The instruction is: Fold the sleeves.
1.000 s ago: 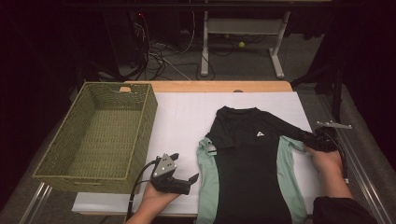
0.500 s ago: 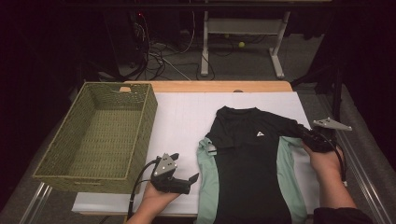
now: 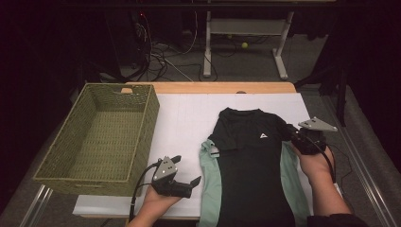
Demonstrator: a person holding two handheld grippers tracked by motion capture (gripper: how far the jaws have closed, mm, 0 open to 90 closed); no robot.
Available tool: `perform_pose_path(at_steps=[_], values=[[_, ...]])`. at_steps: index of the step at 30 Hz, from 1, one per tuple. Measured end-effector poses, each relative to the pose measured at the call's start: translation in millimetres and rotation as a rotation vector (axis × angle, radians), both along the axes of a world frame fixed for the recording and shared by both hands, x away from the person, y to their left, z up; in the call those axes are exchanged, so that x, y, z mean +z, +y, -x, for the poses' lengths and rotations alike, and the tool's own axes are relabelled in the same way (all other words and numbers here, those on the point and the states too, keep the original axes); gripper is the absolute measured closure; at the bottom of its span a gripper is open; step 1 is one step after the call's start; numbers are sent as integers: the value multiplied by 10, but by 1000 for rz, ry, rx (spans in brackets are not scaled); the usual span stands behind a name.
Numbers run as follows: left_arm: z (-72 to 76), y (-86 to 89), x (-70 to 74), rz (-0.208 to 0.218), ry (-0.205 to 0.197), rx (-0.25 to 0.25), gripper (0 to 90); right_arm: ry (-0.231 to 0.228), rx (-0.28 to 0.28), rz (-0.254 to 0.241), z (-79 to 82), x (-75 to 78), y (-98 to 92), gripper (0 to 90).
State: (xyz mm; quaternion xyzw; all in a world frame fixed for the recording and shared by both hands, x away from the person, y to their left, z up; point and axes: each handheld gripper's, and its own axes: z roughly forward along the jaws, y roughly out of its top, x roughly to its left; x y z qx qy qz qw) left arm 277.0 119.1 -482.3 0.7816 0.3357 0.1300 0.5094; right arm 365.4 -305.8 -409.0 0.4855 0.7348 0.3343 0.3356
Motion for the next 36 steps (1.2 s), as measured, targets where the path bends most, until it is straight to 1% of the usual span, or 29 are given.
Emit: perform_pose_path(at_steps=[2,6,9,12,17,18,21,25,27,29,30,32,36], values=[[2,1,0,1,-1,-2,0,0,19,14,5,-4,90,884],[3,7,0,7,-1,-3,0,17,49,22,26,-46,212,884],[4,2,1,1,-2,-8,0,11,78,38,54,-86,289,884],[2,3,0,3,0,-7,0,31,92,28,74,-172,347,884],[4,4,0,4,-2,-6,0,49,127,34,110,-312,426,884],[7,4,-1,6,-4,-3,0,51,130,26,118,-337,441,884],[10,10,-1,10,-7,1,0,51,143,22,139,-373,468,884],[9,4,-1,5,-9,-8,0,52,156,29,172,-373,460,883],[13,9,-1,10,-8,-6,0,38,163,27,216,-351,458,884],[8,12,-2,12,-5,-6,0,20,171,42,273,-318,461,884],[5,11,-1,12,-2,-8,0,18,176,42,299,-302,460,884],[2,6,-1,8,0,-11,0,11,183,62,343,-287,452,883],[-6,2,1,2,6,-15,0,20,186,100,404,-322,400,882]])
